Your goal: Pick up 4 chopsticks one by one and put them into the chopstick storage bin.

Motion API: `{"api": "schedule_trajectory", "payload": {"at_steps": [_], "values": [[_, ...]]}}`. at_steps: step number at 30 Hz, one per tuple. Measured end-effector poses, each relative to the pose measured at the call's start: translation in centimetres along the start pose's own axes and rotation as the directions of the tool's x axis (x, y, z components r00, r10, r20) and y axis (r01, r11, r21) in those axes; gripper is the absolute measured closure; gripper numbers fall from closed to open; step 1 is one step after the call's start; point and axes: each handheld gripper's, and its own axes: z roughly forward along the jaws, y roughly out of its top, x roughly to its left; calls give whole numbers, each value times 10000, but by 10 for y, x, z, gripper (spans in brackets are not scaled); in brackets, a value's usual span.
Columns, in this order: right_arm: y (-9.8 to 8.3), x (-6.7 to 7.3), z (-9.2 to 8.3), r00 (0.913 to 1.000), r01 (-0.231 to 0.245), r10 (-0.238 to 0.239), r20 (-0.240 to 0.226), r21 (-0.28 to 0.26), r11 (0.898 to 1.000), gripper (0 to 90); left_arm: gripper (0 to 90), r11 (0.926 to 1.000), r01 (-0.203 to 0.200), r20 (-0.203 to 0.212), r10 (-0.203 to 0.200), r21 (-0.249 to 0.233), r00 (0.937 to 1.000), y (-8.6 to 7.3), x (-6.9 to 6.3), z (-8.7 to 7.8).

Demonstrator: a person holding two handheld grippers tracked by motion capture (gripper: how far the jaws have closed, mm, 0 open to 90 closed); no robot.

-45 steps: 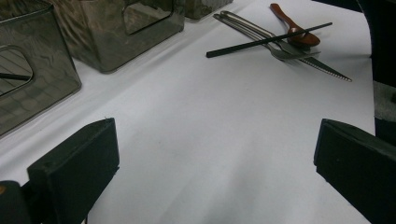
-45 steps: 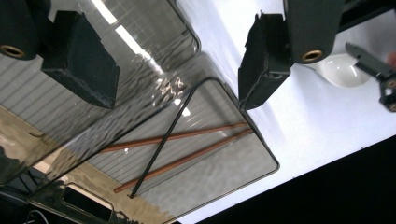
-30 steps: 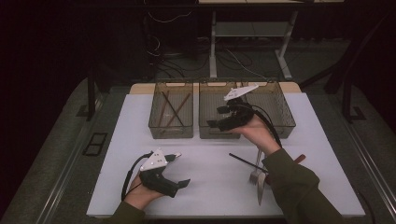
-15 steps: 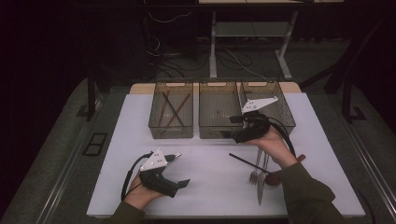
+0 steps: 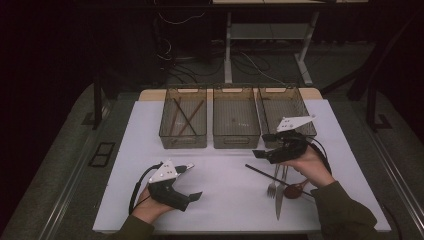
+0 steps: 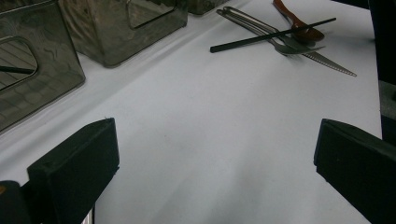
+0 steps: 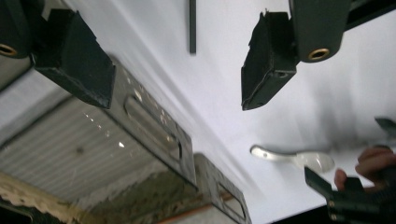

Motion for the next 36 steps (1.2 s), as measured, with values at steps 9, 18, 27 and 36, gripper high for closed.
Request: {"api": "schedule_trajectory", "payload": {"at_steps": [9,18,27,36], "values": [[-24,-2,-17,9997,-230,231,-28,418,9989,353,0,10000,-4,-17,4,-16,10000,1,0,0],[-43,2,-28,9999,-100,88,110,1137,9935,553,0,10000,-5,-25,5,-68,10000,1,0,-1],[-63,4,-37,9999,-48,25,121,1874,9823,706,0,10000,-21,-40,20,-37,10000,1,0,0],[-79,7,-42,9994,-4,-79,334,2406,9706,735,0,10000,6,-60,-7,-46,10000,1,0,0]]}}
